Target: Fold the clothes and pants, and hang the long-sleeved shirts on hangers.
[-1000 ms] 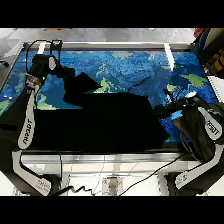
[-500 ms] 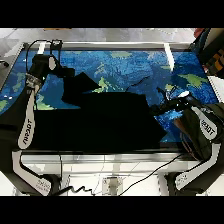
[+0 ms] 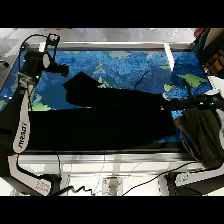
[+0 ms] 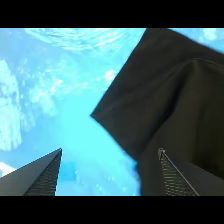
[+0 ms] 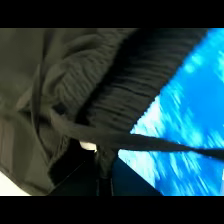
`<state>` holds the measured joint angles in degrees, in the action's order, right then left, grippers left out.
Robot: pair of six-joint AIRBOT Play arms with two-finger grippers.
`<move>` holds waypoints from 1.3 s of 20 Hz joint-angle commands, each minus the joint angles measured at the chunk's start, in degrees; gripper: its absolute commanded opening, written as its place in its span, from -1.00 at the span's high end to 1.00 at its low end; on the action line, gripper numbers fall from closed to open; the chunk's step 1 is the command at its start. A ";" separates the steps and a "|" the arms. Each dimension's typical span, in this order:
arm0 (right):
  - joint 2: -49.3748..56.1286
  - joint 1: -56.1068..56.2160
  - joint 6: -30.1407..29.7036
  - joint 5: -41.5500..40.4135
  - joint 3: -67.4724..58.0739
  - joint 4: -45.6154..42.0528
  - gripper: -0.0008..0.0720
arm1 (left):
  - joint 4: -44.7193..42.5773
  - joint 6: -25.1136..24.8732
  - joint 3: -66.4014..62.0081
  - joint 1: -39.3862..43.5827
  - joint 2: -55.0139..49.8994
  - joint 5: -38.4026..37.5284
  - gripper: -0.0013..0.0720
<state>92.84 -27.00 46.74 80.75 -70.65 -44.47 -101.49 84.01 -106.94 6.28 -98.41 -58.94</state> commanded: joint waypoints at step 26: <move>-6.47 -6.47 4.87 4.39 -0.04 -6.58 0.91 | 30.45 1.86 1.33 -8.46 -16.85 26.18 0.95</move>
<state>86.39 -33.43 51.48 86.74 -70.65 -51.05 -68.60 88.71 -103.92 -1.67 -117.47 -36.14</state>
